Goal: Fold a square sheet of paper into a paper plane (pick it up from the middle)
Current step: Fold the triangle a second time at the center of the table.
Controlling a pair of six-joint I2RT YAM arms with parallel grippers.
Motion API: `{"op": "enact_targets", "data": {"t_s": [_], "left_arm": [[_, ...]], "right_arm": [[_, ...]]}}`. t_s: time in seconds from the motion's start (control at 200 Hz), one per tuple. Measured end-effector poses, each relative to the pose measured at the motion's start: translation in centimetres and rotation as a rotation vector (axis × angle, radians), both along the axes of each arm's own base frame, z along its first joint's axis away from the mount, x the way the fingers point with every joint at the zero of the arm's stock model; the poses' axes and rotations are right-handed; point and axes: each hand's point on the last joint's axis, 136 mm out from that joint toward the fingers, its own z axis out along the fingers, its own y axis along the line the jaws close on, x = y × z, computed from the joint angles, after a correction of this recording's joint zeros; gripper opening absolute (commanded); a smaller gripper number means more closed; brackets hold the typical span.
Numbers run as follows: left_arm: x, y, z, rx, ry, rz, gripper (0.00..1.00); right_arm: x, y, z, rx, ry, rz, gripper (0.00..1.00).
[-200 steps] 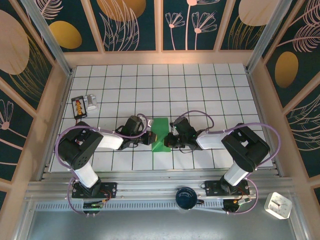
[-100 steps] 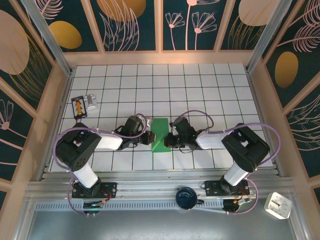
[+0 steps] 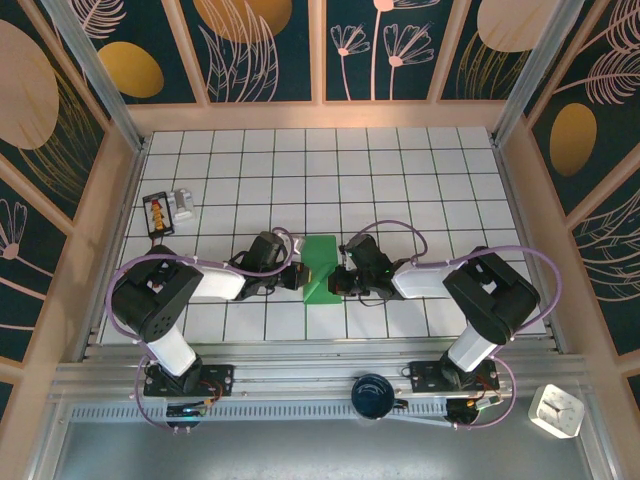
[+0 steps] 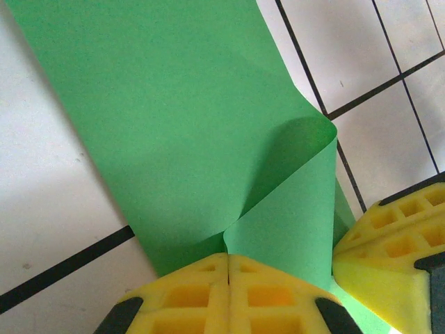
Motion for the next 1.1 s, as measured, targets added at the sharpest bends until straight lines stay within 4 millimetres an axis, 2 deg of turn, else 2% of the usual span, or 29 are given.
{"op": "enact_targets", "data": {"t_s": [0.19, 0.495, 0.696, 0.846, 1.101], "left_arm": [[0.0, -0.1, -0.1, -0.003, 0.006, -0.004, 0.00], [0.3, -0.1, -0.3, 0.020, 0.021, 0.004, 0.00], [0.4, -0.2, -0.4, 0.024, 0.027, 0.003, 0.00], [0.5, -0.2, -0.4, 0.029, 0.033, 0.004, 0.00], [0.5, -0.2, -0.4, 0.031, 0.035, 0.004, 0.00]], "right_arm": [[0.0, 0.0, 0.0, -0.002, -0.001, -0.001, 0.04], [0.7, -0.3, 0.2, -0.052, -0.023, -0.006, 0.16], [0.7, -1.0, 1.2, -0.075, -0.043, -0.012, 0.19], [0.2, 0.4, 3.0, -0.023, -0.083, 0.017, 0.19], [-2.2, 3.5, 4.0, 0.075, -0.085, 0.099, 0.14]]}}
